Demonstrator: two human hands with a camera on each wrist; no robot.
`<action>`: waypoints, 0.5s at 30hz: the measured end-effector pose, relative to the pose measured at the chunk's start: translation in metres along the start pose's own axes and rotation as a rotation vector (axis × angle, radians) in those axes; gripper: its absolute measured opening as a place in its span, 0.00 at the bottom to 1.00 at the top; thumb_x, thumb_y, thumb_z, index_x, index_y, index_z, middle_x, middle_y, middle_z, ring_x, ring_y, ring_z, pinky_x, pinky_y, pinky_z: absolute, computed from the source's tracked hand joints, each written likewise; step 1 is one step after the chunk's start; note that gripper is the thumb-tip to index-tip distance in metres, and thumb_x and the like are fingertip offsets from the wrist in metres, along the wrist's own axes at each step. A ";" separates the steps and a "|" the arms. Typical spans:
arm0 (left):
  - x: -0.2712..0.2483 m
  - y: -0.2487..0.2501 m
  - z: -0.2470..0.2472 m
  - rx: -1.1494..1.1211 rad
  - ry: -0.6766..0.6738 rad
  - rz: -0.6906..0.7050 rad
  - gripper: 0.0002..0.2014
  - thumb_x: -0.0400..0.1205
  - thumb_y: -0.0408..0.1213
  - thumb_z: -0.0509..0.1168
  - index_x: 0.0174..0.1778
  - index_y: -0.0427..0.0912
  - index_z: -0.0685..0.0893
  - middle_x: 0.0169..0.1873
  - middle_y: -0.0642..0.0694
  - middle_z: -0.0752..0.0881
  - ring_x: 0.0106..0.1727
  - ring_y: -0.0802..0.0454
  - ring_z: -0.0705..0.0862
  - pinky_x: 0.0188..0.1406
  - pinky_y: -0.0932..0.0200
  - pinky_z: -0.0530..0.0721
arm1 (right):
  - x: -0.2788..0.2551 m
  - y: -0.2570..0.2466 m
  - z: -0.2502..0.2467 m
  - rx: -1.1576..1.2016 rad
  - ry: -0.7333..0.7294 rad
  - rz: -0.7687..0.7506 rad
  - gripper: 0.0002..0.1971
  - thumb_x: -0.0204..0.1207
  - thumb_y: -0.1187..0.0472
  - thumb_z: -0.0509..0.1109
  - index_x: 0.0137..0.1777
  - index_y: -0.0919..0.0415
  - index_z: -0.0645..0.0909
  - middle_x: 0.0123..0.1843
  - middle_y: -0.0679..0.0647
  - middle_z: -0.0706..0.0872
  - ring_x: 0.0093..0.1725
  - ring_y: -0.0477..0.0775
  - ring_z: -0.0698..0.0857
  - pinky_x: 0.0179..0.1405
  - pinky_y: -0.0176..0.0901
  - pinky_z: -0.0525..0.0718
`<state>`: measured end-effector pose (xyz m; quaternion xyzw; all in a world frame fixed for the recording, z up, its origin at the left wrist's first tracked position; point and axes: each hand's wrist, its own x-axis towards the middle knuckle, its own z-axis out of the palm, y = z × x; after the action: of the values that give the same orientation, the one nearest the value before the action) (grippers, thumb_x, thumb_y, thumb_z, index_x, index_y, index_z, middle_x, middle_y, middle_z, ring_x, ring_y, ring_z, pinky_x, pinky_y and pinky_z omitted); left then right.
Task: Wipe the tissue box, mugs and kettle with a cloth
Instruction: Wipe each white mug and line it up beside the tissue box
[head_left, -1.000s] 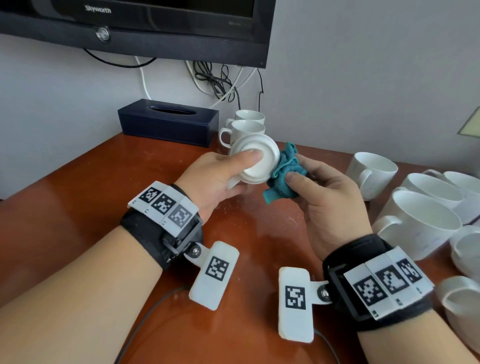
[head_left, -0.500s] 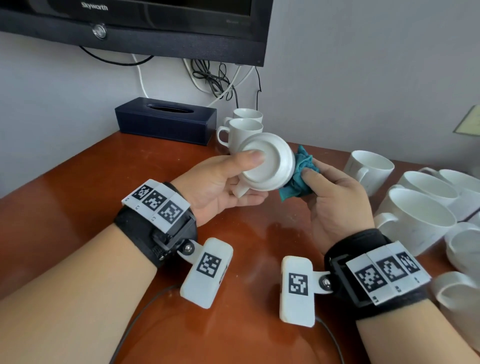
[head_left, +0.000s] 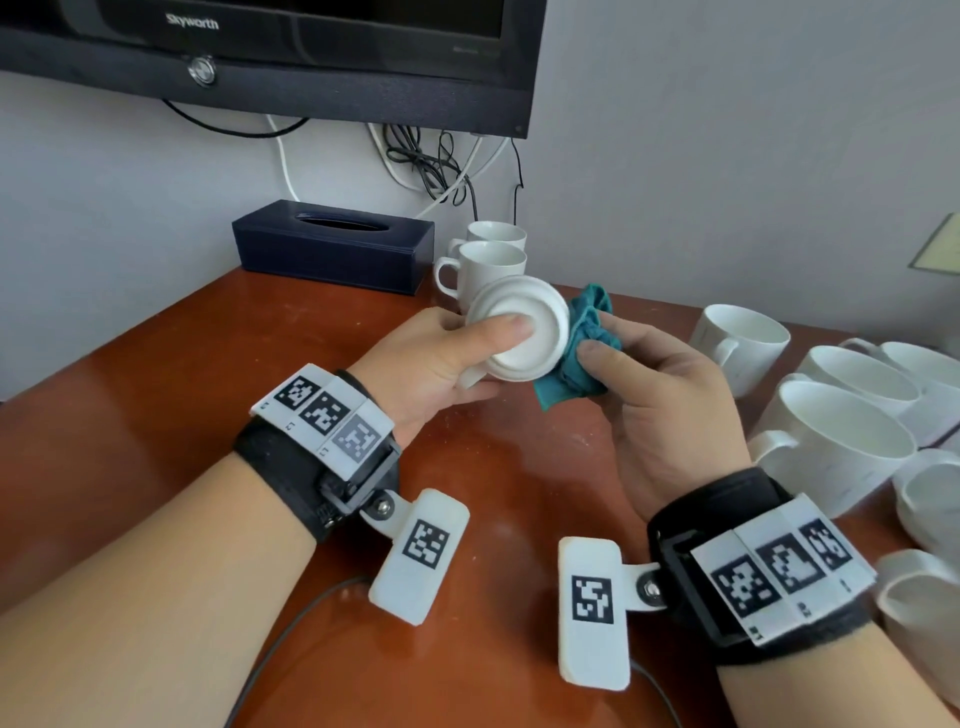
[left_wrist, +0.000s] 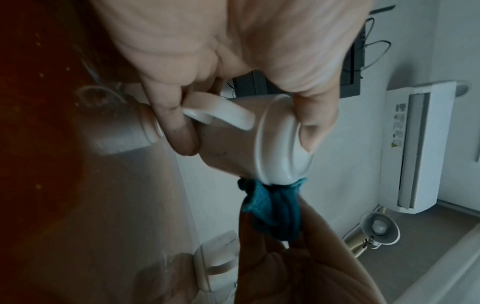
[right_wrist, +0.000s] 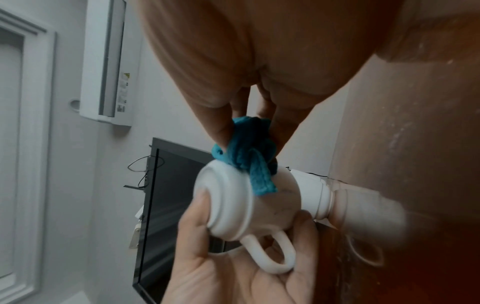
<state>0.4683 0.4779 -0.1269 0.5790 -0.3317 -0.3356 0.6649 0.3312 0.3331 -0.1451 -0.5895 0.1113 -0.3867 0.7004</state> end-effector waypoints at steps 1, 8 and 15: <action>0.000 0.000 -0.001 0.006 0.022 -0.002 0.26 0.79 0.47 0.75 0.67 0.33 0.88 0.60 0.36 0.92 0.64 0.46 0.91 0.71 0.46 0.87 | -0.001 -0.001 0.001 0.001 -0.018 -0.003 0.13 0.78 0.72 0.75 0.62 0.68 0.89 0.54 0.65 0.94 0.54 0.63 0.93 0.57 0.58 0.90; 0.001 0.000 -0.002 0.090 0.067 -0.026 0.22 0.82 0.47 0.75 0.65 0.34 0.89 0.57 0.39 0.94 0.63 0.49 0.92 0.72 0.44 0.86 | 0.000 0.003 0.005 -0.058 -0.004 -0.040 0.12 0.71 0.66 0.80 0.55 0.61 0.90 0.52 0.62 0.94 0.53 0.64 0.93 0.58 0.62 0.90; -0.005 0.000 0.003 -0.071 -0.022 -0.053 0.37 0.69 0.58 0.76 0.73 0.45 0.85 0.64 0.37 0.91 0.66 0.37 0.90 0.64 0.40 0.90 | 0.005 0.003 -0.001 0.014 0.102 -0.009 0.07 0.84 0.72 0.71 0.57 0.64 0.87 0.54 0.63 0.92 0.54 0.61 0.90 0.64 0.67 0.88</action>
<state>0.4627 0.4808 -0.1266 0.5597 -0.3116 -0.3709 0.6723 0.3348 0.3292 -0.1463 -0.5643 0.1417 -0.4202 0.6963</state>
